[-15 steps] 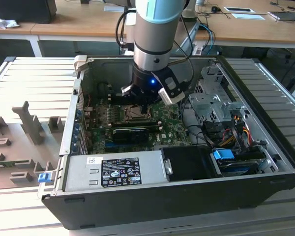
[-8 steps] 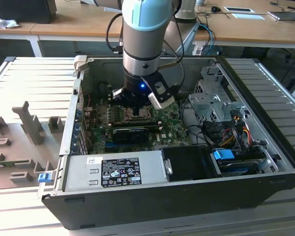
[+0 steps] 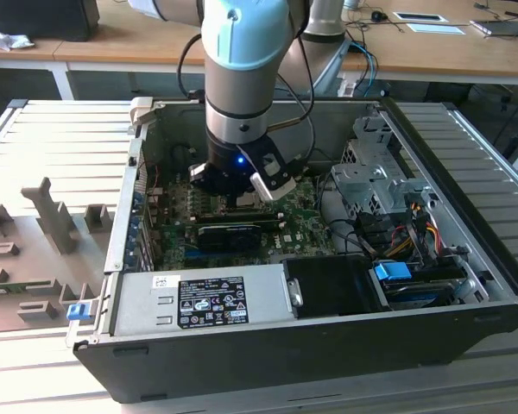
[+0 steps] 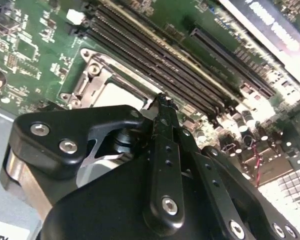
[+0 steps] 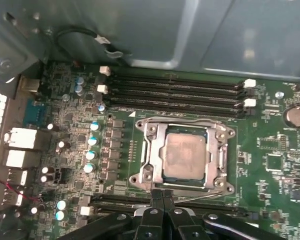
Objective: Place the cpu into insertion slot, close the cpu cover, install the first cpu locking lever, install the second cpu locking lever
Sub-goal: 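Install the second cpu locking lever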
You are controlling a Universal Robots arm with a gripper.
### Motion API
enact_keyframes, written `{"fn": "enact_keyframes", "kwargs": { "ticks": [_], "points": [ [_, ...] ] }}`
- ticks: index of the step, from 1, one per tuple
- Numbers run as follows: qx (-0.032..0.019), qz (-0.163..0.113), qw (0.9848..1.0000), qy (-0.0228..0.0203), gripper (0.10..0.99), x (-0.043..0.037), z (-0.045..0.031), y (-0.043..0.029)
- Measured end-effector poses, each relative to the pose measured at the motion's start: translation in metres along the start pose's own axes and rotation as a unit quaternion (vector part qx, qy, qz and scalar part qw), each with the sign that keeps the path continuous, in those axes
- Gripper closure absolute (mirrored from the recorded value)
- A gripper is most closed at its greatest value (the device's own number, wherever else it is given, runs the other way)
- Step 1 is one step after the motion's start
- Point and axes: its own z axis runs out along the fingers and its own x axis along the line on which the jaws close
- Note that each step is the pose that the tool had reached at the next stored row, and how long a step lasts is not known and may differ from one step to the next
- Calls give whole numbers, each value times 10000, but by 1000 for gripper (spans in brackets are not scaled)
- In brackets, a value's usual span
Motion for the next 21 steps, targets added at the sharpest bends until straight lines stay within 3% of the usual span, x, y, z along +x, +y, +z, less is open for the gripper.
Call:
{"fn": "enact_keyframes", "kwargs": {
  "ticks": [6, 14, 21],
  "points": [
    [-176, -3, 9998, -18, 980, 93, 29, -53],
    [-247, -3, 9997, -25, 980, 184, 192, -89],
    [-410, -6, 9992, -41, 980, 213, 271, -103]
  ]
}}
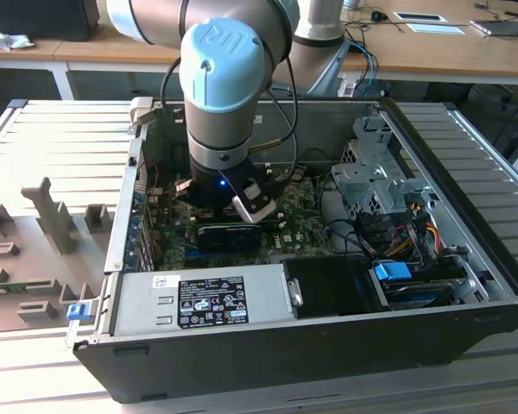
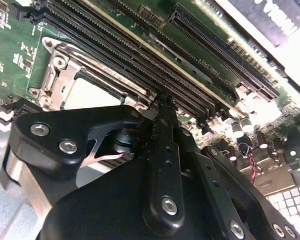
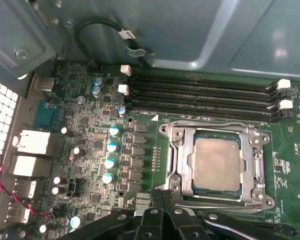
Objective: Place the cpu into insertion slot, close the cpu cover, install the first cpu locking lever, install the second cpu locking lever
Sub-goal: 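Install the second cpu locking lever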
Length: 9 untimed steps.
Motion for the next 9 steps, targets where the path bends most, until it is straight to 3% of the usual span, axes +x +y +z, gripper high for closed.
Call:
{"fn": "enact_keyframes", "kwargs": {
  "ticks": [2, 9],
  "points": [
    [-62, -1, 10000, -8, 980, 0, 19, -5],
    [-74, -1, 10000, -9, 980, 2, 26, -7]
  ]
}}
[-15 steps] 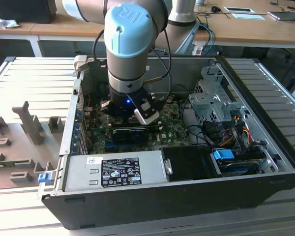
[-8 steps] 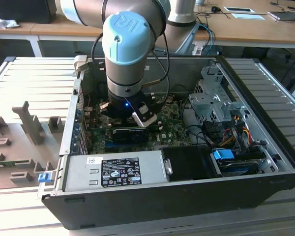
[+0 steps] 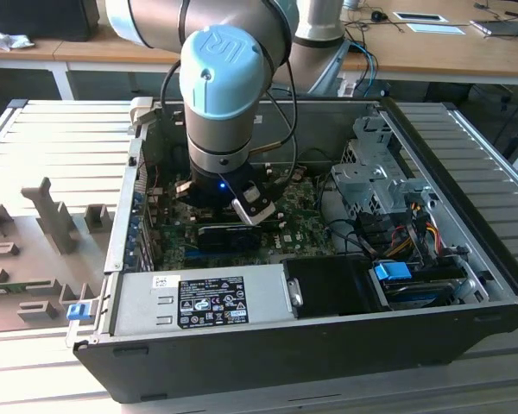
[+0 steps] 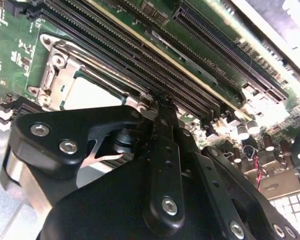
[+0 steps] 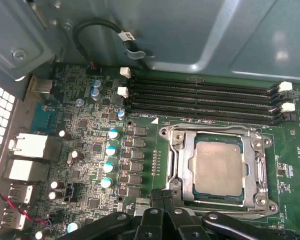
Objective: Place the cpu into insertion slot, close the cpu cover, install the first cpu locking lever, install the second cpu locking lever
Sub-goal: 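Install the second cpu locking lever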
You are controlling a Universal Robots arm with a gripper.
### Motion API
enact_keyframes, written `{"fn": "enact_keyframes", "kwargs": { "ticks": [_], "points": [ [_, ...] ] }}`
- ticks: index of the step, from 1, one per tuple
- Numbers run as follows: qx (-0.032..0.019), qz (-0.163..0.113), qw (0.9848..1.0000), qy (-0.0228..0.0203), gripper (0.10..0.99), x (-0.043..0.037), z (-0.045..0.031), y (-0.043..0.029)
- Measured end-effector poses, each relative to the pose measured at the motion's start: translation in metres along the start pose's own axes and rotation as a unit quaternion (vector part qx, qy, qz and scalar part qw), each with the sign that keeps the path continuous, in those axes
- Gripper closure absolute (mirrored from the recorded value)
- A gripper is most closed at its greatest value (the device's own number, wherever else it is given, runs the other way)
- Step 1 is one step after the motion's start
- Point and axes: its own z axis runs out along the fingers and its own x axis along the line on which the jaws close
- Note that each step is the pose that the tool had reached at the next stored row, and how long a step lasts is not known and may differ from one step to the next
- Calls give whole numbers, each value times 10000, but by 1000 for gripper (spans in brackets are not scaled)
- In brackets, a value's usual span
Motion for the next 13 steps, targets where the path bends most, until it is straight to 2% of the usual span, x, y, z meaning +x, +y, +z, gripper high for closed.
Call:
{"fn": "enact_keyframes", "kwargs": {
  "ticks": [5, 10, 13],
  "points": [
    [1, 0, 10000, 1, 980, -2, -161, 50],
    [1, 0, 10000, 2, 980, -4, -290, 90],
    [0, 0, 10000, 1, 980, -4, -318, 99]
  ]
}}
